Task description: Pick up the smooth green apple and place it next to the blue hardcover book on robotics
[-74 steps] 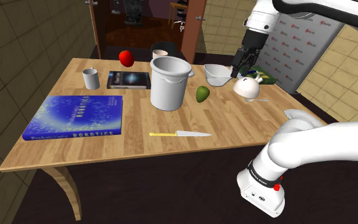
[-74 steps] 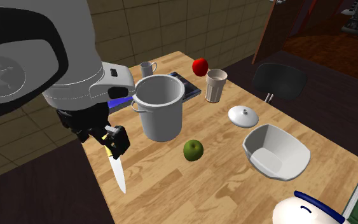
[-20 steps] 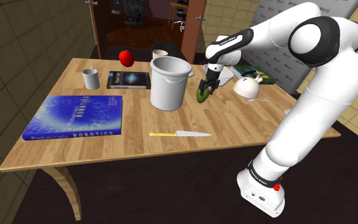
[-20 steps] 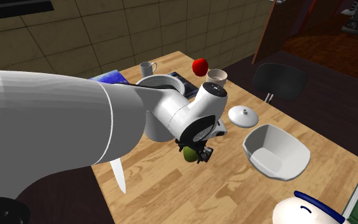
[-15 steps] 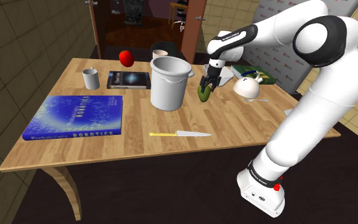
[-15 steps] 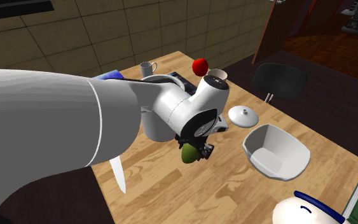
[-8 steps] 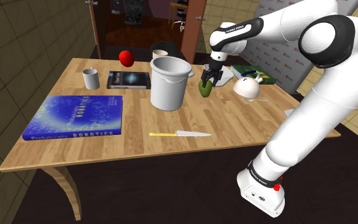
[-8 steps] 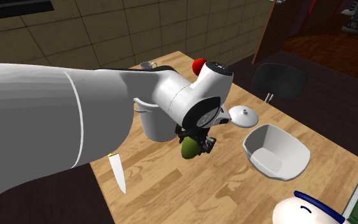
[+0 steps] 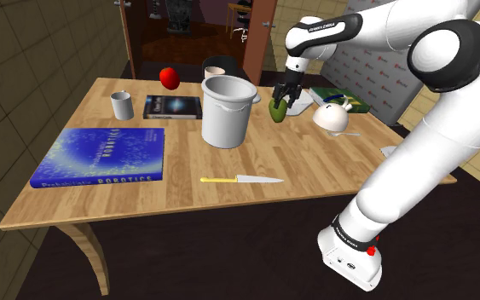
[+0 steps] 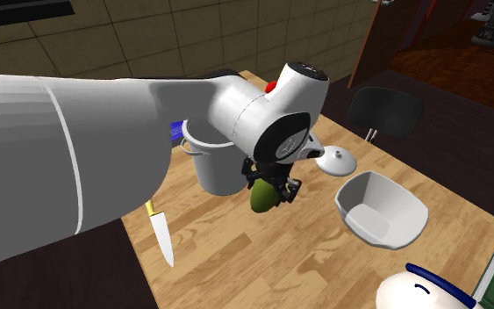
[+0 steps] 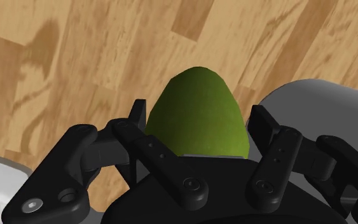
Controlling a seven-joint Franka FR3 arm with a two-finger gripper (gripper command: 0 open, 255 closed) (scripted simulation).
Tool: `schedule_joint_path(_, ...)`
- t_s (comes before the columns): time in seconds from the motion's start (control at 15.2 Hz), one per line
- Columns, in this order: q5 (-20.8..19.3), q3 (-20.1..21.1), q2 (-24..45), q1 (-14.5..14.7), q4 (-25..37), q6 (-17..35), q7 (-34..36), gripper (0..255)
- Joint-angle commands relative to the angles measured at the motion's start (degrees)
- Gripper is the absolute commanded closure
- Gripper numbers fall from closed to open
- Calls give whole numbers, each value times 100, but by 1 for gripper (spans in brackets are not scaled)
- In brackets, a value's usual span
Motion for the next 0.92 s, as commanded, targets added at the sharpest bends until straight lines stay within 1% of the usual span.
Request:
schedule_joint_path(0.0, -24, 8, -67, 5, 93, -156, 39, 255)
schedule_joint_path(0.86, -83, 19, -209, 10, 910, -1102, 158, 255)
